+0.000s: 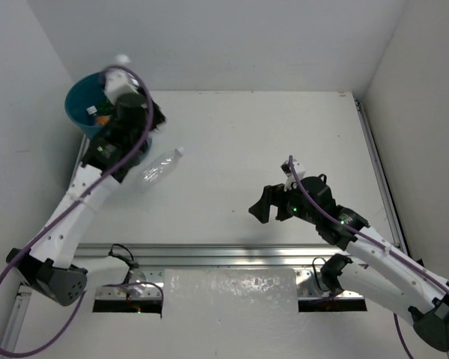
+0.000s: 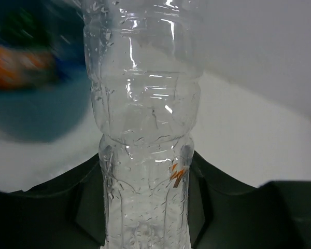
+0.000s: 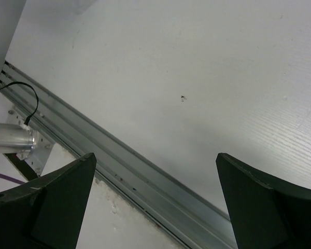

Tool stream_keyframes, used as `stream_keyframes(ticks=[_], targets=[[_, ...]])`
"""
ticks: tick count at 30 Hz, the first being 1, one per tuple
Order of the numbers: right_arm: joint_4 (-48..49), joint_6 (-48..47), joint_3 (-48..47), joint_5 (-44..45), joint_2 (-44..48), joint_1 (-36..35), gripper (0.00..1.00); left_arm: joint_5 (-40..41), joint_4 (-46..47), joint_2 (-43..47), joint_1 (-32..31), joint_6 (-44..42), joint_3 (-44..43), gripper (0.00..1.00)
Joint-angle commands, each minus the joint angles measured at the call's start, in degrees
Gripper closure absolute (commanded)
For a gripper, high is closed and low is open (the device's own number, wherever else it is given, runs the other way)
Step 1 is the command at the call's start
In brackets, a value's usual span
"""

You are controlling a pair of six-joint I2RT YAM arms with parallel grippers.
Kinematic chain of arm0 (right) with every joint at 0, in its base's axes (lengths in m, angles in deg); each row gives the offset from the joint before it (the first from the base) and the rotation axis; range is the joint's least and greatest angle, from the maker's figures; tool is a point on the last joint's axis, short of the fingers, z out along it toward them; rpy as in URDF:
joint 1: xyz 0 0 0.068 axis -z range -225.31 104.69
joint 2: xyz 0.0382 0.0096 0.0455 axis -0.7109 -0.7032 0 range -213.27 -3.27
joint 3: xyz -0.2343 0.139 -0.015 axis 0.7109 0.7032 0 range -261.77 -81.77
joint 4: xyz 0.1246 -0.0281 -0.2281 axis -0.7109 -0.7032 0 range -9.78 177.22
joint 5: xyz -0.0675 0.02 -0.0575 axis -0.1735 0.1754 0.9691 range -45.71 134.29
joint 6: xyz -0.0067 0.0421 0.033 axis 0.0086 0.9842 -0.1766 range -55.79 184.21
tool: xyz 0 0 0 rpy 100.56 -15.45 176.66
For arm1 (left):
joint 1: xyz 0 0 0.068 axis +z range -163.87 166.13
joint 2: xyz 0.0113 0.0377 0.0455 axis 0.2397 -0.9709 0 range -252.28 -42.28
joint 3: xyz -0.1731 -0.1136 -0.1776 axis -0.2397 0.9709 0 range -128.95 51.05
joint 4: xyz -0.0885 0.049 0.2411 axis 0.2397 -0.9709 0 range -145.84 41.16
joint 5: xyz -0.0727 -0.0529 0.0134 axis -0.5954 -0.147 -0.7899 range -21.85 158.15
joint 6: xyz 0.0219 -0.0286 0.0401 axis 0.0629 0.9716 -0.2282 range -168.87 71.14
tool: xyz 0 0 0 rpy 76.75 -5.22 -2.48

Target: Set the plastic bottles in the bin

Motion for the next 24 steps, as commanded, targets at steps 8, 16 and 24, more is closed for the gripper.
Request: stream_keyframes(ticks=[8, 16, 24], targets=[[0.2, -2.5, -1.1, -0.1, 3.1, -0.1, 0.01, 7.2, -4.0, -21.5, 26.2, -4.2, -29.9, 0.84], [-0.6, -5.1, -2.2, -0.1, 2.2, 0.0, 0.01, 5.7, -8.9, -34.6, 30.6, -5.6, -41.5, 0.36], [0.1, -5.8, -2.0, -1.4, 0.6, 0.0, 0.01, 4.5, -12.2, -32.2, 30.7, -4.7, -41.8, 0.03]])
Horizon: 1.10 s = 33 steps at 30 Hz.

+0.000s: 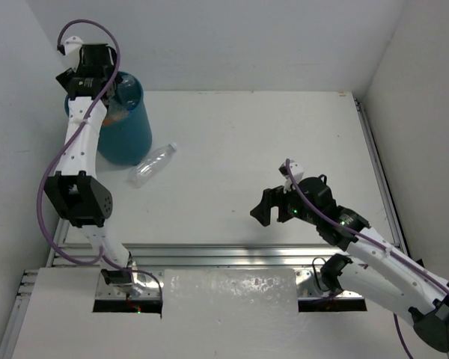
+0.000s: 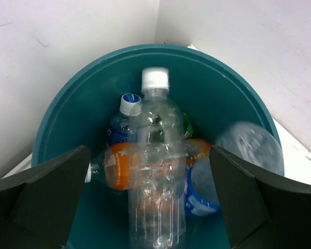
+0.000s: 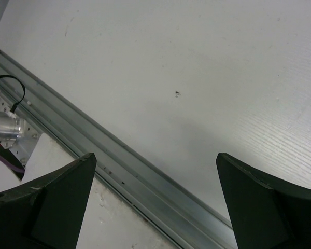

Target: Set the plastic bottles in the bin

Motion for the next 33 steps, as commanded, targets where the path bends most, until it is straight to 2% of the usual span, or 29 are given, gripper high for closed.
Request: stream_keyframes(ticks=[1, 3, 5, 6, 7, 8, 10, 13, 15, 20, 25, 33], targets=[[1.5, -1.5, -2.1, -0.8, -0.2, 0.0, 0.01, -0.8, -0.4, 5.9, -0.1, -0.4, -2.4, 0.03], [1.5, -1.7, -2.3, -0.5, -0.2, 0.0, 0.01, -3.6, -0.8, 10.0, -0.5, -0.7, -1.8, 0.03], [1.0, -2.2, -2.6, -0.1, -0.1, 0.0, 0.01, -3.6, 4.5, 14.8, -6.7, -5.5, 2.3, 0.02], [1.0, -2.3, -2.8, 0.4, -0.1, 0.0, 0.01, -0.5, 9.9, 19.4, -11.1, -11.3, 7.8, 0.01], [0.8, -2.3, -2.9, 0.5, 0.0, 0.0, 0.01, 2.4, 12.1, 20.8, -20.3, -14.2, 10.1, 0.01], [0.9, -2.2, -2.8, 0.6, 0.2, 0.0, 0.01, 6.1, 12.9, 22.2, -24.2, -16.5, 13.2, 0.00], [0.4, -2.0, -2.9, 0.5, 0.9, 0.1, 0.01, 7.5, 9.3, 21.4, -32.3, -17.6, 14.2, 0.00], [-0.8, -2.0, -2.7, 0.9, 2.9, 0.2, 0.01, 8.1, 5.7, 17.8, -38.9, -18.9, 18.1, 0.00], [-1.8, -2.2, -2.8, 1.6, 4.2, 0.2, 0.01, 10.0, 2.6, 11.9, -41.5, -19.4, 18.6, 0.00], [-5.0, -2.8, -2.6, 2.9, 9.3, 0.2, 0.01, 12.8, -0.4, -2.5, -40.3, -19.7, 13.3, 0.00], [-8.2, -3.7, -2.3, 3.6, 12.5, 0.2, 0.01, 5.9, -1.6, -12.3, -33.6, -18.8, 11.6, 0.00], [-10.0, -5.3, -2.2, 4.3, 15.0, 0.2, 0.01, 5.7, -0.7, -18.4, -30.0, -20.6, 12.7, 0.00]])
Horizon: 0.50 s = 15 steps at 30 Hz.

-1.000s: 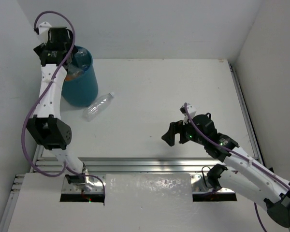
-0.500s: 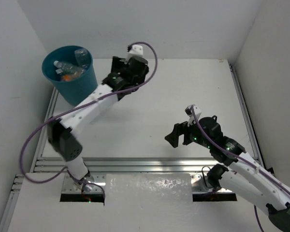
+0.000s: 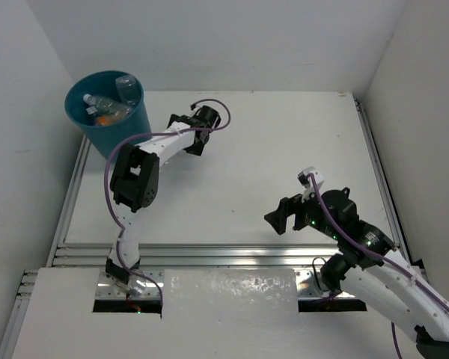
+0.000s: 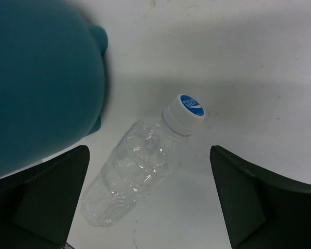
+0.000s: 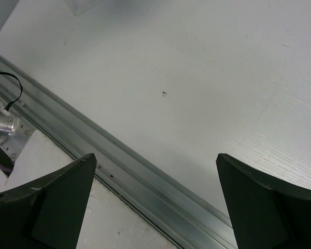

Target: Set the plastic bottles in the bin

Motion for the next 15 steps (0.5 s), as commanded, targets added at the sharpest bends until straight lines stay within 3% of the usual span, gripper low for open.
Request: stream_keyframes(ticks=[1, 11, 15], targets=[[0.7, -1.3, -1.8, 0.3, 0.4, 0.2, 0.01, 0.6, 1.1, 0.5, -0.1, -0.7, -1.6, 0.00], [2.1, -1.0, -1.4, -1.4, -0.5, 0.2, 0.01, -8.7, -1.4, -0.1, 2.3, 1.1, 2.7, 0.00], [2.1, -0.7, -1.5, -1.7, -0.4, 0.1, 0.01, -8.2, -1.1, -1.4, 3.3, 1.1, 2.7, 0.00]])
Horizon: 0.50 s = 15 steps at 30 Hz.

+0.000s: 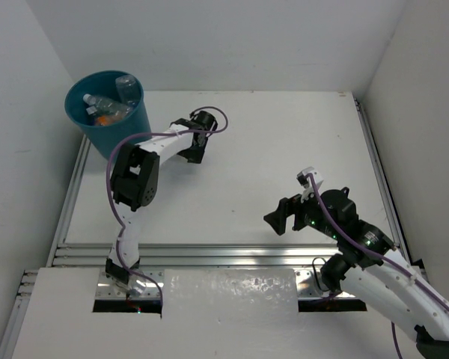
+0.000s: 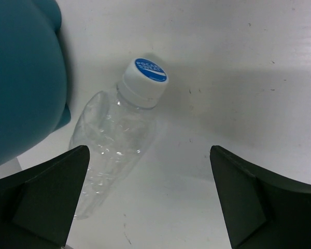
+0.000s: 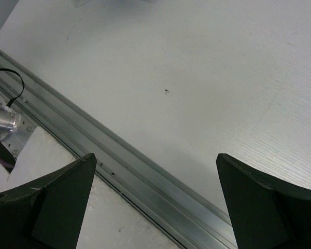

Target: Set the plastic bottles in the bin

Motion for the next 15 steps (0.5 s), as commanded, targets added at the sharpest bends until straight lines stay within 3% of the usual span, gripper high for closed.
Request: stream_keyframes(ticks=[1, 7, 10, 11, 15], targets=[[2.3, -0.4, -1.5, -1.1, 0.0, 0.2, 0.01, -1.2, 0.4, -1.5, 2.1, 0.9, -0.4, 0.00], [2.5, -0.3, -1.0, -1.2, 0.0, 0.2, 0.01, -1.0, -0.6, -4.7, 3.8, 2.1, -3.2, 0.05], [2.7, -0.4, -1.0, -1.3, -0.2, 0.2, 0.01, -2.4, -0.3, -4.7, 3.9, 2.3, -3.0, 0.21], [2.7, -0.5, -0.8, -1.3, -0.3, 0.2, 0.01, -4.0, -0.4, -4.7, 3.9, 2.4, -3.1, 0.32], [3.0, -0.2, -0.9, -1.6, -0.5, 0.2, 0.01, -6.0, 0.0, -4.6, 3.9, 3.0, -2.6, 0.32]])
